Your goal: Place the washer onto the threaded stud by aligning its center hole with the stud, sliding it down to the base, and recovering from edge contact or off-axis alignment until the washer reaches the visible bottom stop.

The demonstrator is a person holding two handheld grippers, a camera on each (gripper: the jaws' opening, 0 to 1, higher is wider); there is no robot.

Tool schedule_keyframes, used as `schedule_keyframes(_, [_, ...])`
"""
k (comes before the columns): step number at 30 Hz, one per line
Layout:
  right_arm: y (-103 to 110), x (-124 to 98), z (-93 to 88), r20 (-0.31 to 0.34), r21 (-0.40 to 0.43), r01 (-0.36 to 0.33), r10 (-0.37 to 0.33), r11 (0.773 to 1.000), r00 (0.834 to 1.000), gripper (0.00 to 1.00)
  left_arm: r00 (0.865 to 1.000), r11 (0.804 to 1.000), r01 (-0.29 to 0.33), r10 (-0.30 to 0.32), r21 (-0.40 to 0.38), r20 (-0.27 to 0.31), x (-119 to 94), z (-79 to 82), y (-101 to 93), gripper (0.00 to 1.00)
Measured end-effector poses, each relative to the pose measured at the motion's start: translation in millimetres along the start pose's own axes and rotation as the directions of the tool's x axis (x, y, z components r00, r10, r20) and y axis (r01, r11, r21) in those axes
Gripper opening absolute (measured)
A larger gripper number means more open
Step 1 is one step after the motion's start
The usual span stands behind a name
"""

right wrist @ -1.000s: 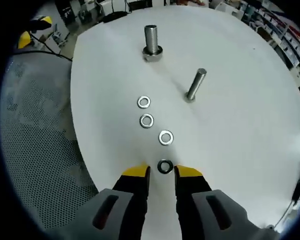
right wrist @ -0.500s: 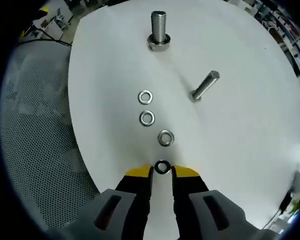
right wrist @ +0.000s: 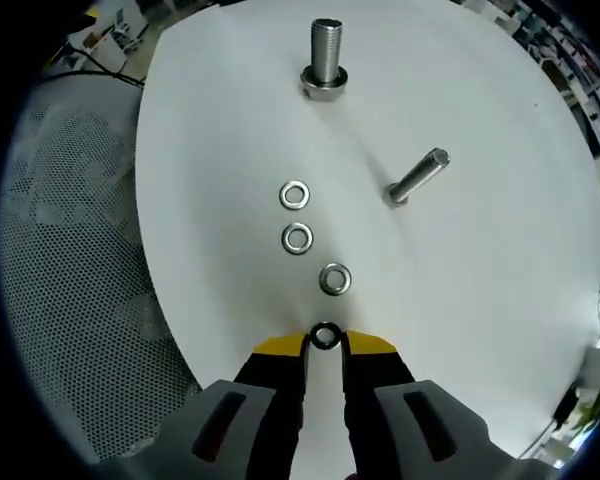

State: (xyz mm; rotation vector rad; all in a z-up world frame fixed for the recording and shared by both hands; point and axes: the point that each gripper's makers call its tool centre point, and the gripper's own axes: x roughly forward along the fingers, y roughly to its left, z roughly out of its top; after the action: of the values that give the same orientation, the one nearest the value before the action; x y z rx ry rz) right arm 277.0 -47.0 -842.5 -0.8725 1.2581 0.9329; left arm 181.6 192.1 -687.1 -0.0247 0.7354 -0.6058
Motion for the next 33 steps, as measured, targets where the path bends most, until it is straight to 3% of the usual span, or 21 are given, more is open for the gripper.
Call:
schedule_keyframes(18, [0.1,-1.4,-1.1,0.031,0.073,0.060,-0.062,0.996,0.998,0.14,1.000,1.000,0.001,-0.001,-0.002,-0.003,-0.8,-0.6,0.1,0.28])
schedule_keyframes(28, [-0.6,-4.4,-7.2,0.050,0.154,0.033,-0.041,0.988,0.998,0.13,1.000,1.000,0.006,-0.006,-0.003,0.003,-0.5,0.1,-0.5,0.28])
schedule_keyframes(33, [-4.2,-13.2,2.4,0.099,0.183,0.027,-0.046,0.983,0.994,0.13,1.000,1.000,0.007,-0.007,-0.005,0.005,-0.6,0.4,-0.3,0.28])
